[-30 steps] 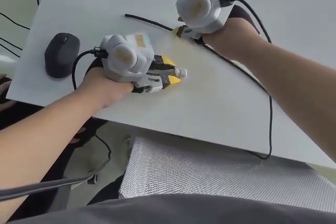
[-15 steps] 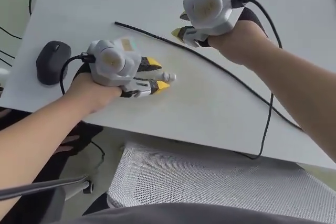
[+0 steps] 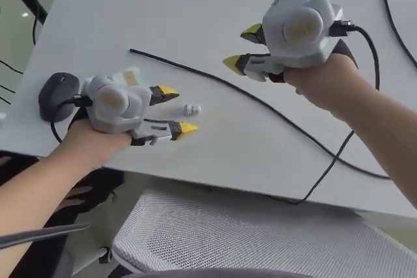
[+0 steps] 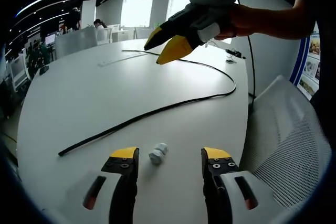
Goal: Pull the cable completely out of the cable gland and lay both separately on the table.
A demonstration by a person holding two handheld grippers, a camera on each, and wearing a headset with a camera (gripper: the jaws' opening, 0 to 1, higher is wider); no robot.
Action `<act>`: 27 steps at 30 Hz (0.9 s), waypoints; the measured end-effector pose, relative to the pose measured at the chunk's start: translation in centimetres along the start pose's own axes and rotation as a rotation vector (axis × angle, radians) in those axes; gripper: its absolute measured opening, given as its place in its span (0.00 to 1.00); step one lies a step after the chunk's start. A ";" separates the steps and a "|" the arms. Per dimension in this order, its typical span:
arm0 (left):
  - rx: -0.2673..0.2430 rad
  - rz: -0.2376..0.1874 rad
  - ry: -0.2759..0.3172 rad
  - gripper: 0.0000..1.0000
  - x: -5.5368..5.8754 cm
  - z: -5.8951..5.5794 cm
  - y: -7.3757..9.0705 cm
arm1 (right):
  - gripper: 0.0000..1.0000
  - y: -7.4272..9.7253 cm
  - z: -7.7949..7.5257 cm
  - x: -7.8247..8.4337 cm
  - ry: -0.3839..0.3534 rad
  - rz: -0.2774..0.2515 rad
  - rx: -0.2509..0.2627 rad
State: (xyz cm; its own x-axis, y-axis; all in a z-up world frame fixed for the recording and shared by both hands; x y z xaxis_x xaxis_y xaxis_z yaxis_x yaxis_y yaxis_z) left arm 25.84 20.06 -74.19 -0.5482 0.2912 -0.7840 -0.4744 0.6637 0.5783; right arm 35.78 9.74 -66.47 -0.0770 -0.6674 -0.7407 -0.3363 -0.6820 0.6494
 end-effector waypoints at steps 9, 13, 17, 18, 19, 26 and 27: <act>-0.044 -0.064 0.060 0.57 -2.1 -1.5 2.2 | 0.37 5.8 1.4 0.9 -0.036 -0.102 -0.021; -0.065 -0.085 0.080 0.61 -2.6 -2.1 3.0 | 0.38 8.4 1.8 1.8 -0.058 -0.133 -0.014; -0.076 -0.096 0.094 0.63 -2.9 -3.0 3.8 | 0.44 11.0 2.1 2.8 -0.096 -0.168 0.009; -0.078 -0.097 0.095 0.64 -2.9 -3.0 3.8 | 0.46 11.5 2.2 3.1 -0.104 -0.171 0.013; -0.082 -0.098 0.094 0.65 -3.0 -3.3 4.0 | 0.46 11.9 2.4 3.3 -0.114 -0.173 0.014; -0.102 -0.148 0.152 0.74 -3.6 -4.3 5.3 | 0.55 15.4 3.3 6.1 -0.184 -0.190 0.041; -0.105 -0.147 0.152 0.75 -3.6 -4.5 5.5 | 0.56 15.8 3.4 6.4 -0.202 -0.197 0.044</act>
State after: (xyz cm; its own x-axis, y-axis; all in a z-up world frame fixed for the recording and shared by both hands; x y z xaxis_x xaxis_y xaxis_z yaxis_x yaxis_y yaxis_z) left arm 22.14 19.54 -67.20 -0.5616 0.0838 -0.8232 -0.6216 0.6139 0.4866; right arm 26.84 -4.26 -61.55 -0.1904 -0.4475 -0.8738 -0.4031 -0.7759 0.4852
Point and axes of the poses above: the centre of the closed fingertips' face, and the gripper's own axes: y roughly backward along the fingers, z roughly to its left, x roughly out of its underside, the point moved 4 cm from there along y, roughly backward along the fingers, and after that the axes turned 6 degrees about y, right-handed, at the moved point
